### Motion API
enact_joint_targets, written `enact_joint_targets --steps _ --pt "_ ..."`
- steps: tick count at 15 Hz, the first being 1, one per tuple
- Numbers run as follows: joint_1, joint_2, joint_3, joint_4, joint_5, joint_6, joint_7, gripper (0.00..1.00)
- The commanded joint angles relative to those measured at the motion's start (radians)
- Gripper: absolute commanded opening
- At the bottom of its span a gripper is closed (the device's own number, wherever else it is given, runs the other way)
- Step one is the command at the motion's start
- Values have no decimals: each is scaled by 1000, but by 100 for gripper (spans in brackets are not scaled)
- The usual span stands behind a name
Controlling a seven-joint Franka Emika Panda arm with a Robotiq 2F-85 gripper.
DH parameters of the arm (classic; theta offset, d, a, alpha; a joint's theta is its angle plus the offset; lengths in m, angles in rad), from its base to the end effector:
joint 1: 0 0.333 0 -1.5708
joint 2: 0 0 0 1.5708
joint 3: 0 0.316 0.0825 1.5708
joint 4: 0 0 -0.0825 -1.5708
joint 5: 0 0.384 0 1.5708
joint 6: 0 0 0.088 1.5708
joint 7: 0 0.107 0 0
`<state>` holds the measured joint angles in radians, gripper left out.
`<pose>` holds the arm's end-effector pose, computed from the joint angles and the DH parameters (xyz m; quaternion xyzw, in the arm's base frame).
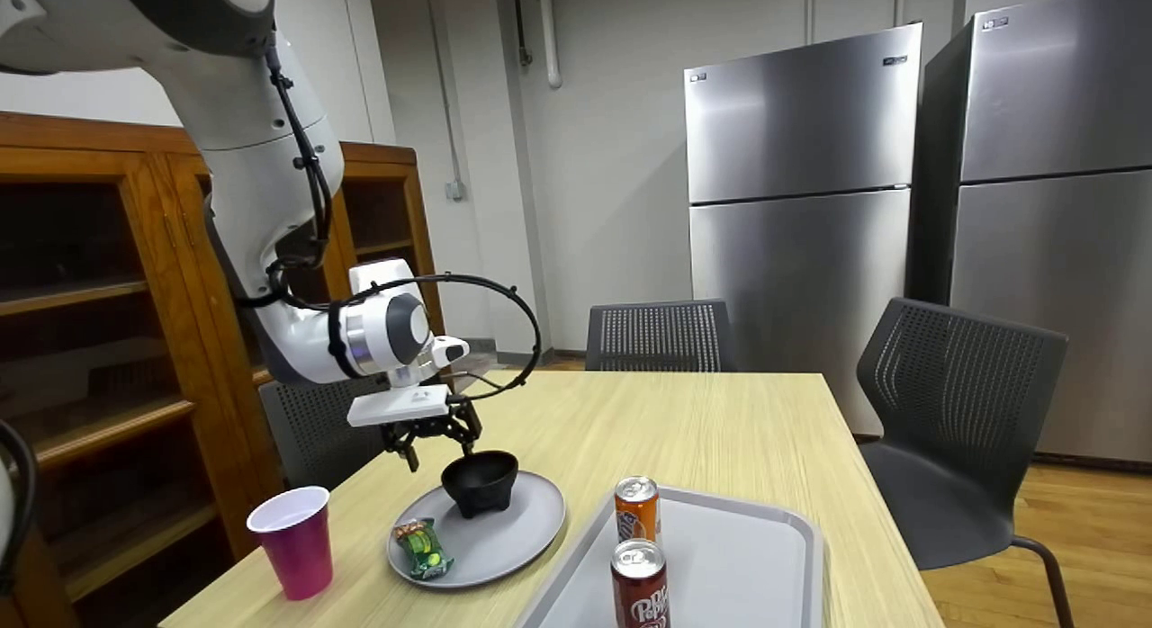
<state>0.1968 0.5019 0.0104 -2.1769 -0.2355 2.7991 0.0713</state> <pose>0.5542 0.1278 0.1674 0.9819 0.1744 0.0654 0.0348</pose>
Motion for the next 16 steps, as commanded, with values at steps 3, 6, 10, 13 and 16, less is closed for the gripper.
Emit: enact_joint_targets --steps 3,6,10,13,16 --pt "27 34 -20 36 2 -2 18 100" --pt "29 41 -25 38 3 -3 18 100" --pt "31 41 -28 35 2 1 18 72" --pt "30 41 -28 35 4 0 18 49" --pt "31 41 -31 35 3 -2 19 27"
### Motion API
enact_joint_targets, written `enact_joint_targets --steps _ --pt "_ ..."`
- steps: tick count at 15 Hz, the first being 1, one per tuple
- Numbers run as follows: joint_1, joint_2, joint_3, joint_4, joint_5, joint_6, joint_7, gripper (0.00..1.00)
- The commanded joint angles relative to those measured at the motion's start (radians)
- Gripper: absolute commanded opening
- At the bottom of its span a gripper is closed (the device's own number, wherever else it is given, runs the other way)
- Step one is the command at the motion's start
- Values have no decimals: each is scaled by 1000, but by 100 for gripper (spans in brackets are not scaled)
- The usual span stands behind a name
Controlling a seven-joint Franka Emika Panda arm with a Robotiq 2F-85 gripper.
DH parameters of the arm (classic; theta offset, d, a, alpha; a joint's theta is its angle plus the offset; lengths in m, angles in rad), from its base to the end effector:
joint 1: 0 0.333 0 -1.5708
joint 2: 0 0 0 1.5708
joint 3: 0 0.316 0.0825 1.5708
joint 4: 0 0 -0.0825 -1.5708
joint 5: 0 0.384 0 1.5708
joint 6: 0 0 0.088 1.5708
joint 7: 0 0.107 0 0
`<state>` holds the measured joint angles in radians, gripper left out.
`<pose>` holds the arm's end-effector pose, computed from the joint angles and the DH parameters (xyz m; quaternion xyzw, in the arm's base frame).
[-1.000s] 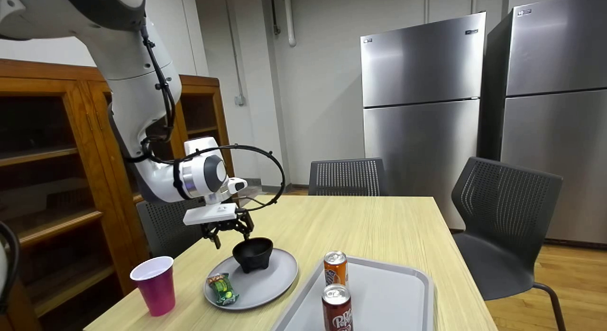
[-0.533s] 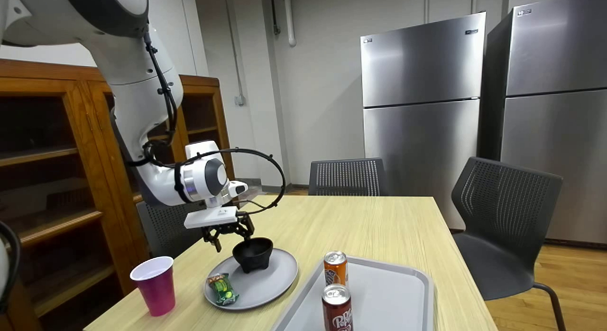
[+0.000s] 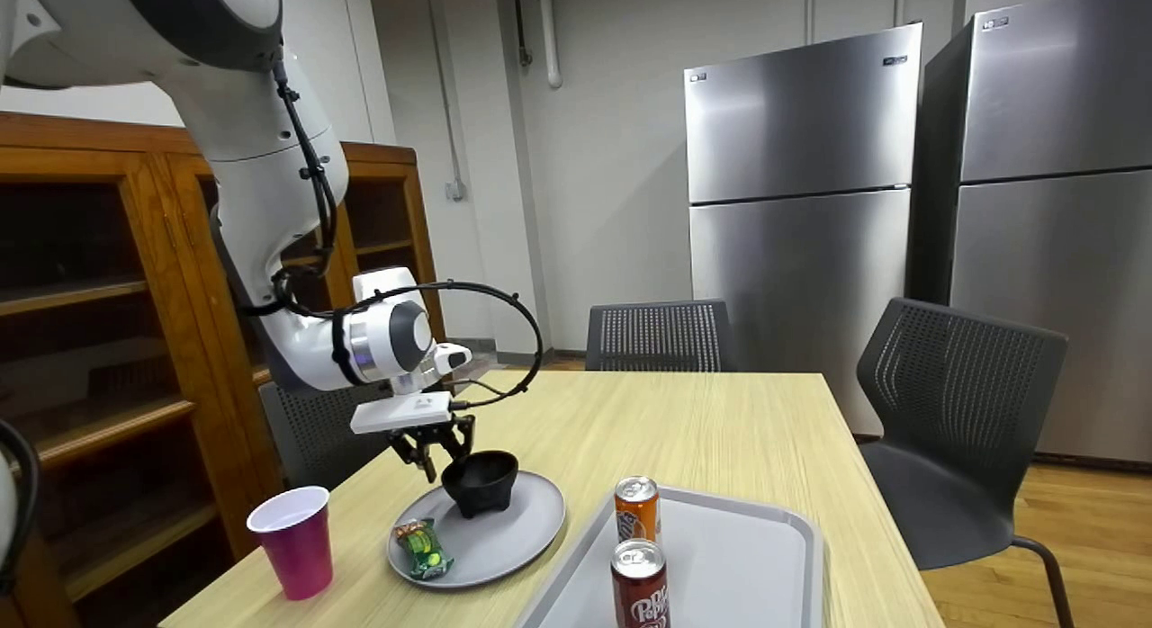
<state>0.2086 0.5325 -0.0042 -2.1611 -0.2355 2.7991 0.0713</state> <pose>0.5557 0.1263 0.1553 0.9822 0.1745 0.0581 0.0387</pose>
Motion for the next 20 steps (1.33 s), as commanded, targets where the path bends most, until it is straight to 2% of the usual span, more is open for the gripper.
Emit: enact_joint_targets --steps 1,3,4,10,15,20 --pt "18 10 -16 20 4 -2 19 18" --pt "18 9 -19 20 3 -3 20 3" --pt "19 8 -21 19 2 -4 20 0" --pt "26 -10 -32 13 -3 -22 27 2" --pt "21 -56 -3 3 9 -61 5 2" --pt "49 -88 22 12 2 -84 6 2"
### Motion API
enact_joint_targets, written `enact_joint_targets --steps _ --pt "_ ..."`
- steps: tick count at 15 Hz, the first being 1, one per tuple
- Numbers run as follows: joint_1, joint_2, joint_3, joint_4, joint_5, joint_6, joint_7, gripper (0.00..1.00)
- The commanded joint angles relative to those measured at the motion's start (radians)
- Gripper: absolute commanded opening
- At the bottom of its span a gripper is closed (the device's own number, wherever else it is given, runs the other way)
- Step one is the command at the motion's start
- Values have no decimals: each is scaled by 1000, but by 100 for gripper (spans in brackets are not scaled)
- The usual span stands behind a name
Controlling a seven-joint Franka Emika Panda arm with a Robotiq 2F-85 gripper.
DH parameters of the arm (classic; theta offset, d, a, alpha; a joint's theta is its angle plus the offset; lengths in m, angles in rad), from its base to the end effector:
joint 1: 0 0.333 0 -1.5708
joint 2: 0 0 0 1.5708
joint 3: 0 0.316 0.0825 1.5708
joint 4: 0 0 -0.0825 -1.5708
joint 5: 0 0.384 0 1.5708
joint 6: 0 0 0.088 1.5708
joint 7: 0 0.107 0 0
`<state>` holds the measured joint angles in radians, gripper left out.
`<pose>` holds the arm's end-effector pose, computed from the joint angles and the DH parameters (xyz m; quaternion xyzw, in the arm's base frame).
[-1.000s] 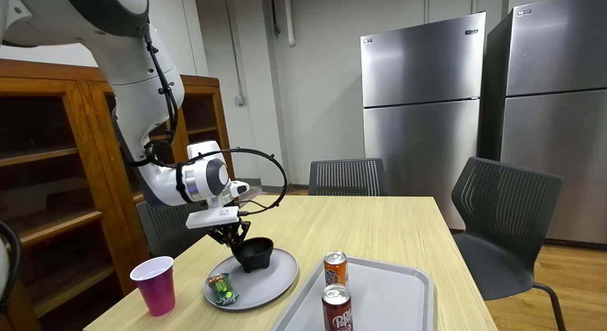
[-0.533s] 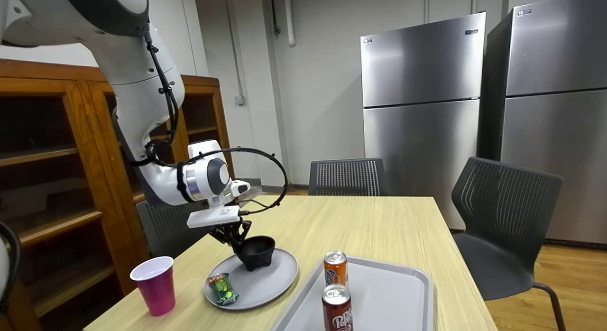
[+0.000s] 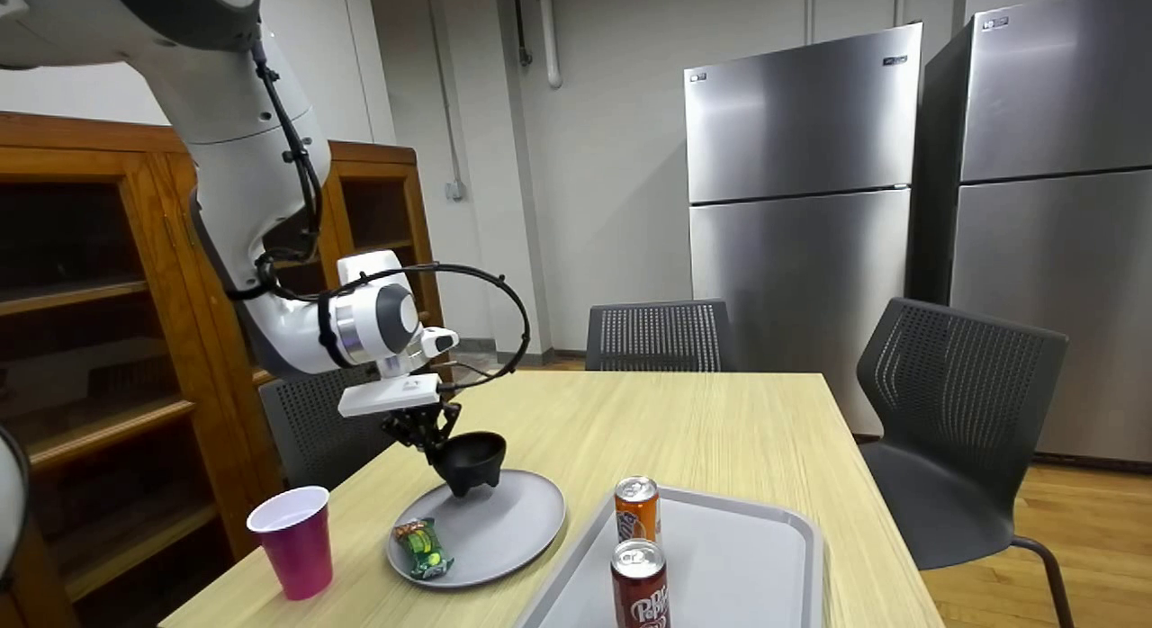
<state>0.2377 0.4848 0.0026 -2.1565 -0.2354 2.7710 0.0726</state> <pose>0.5579 0.1471 0.1815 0.9787 0.1889 0.0713 0.0383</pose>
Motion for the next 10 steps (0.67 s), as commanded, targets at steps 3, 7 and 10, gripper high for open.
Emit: enact_joint_targets --steps 3,7,10 --pt "40 -34 36 31 -1 -78 2 2" --pt "68 -18 63 58 -1 -88 1 2" --pt "89 -4 81 75 -2 -89 3 2"
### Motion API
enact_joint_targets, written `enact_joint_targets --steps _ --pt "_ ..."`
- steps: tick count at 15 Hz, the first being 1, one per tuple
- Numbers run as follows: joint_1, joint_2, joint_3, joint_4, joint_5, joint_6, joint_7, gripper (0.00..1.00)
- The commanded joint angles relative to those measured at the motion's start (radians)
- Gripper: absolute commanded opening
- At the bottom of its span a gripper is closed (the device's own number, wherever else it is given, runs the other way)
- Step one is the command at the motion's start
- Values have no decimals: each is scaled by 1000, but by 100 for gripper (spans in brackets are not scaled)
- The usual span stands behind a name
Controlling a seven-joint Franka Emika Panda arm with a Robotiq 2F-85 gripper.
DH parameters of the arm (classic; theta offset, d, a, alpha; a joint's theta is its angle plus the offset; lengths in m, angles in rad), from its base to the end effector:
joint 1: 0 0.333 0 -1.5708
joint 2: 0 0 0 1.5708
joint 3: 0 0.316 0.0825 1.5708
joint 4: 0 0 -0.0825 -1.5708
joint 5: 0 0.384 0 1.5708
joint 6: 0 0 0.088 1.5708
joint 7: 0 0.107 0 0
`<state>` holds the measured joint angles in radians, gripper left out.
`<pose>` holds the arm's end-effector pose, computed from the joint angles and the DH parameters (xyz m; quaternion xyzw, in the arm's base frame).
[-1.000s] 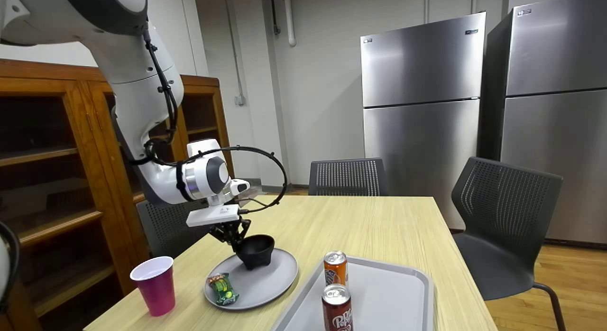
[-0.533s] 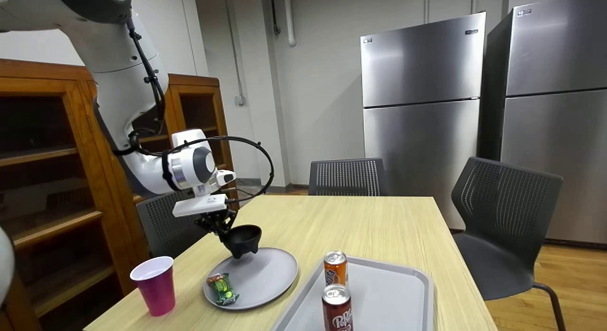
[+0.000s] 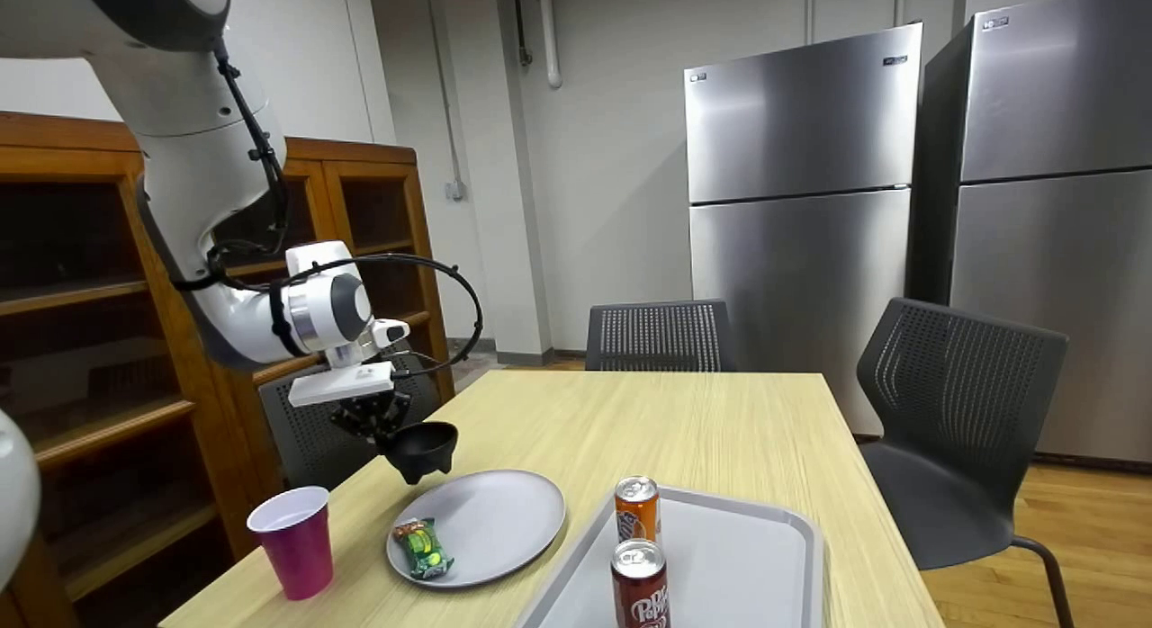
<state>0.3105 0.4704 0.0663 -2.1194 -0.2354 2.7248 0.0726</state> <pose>0.5448 0.2247 0.1996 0.9654 0.2484 0.0760 0.0237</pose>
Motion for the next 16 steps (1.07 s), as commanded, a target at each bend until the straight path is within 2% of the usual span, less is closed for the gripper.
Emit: enact_joint_targets --steps 1,8,16 --pt "21 15 21 42 -2 -41 2 2" --pt "45 79 39 85 4 -5 -3 2" --pt "71 158 24 164 -7 -14 1 2"
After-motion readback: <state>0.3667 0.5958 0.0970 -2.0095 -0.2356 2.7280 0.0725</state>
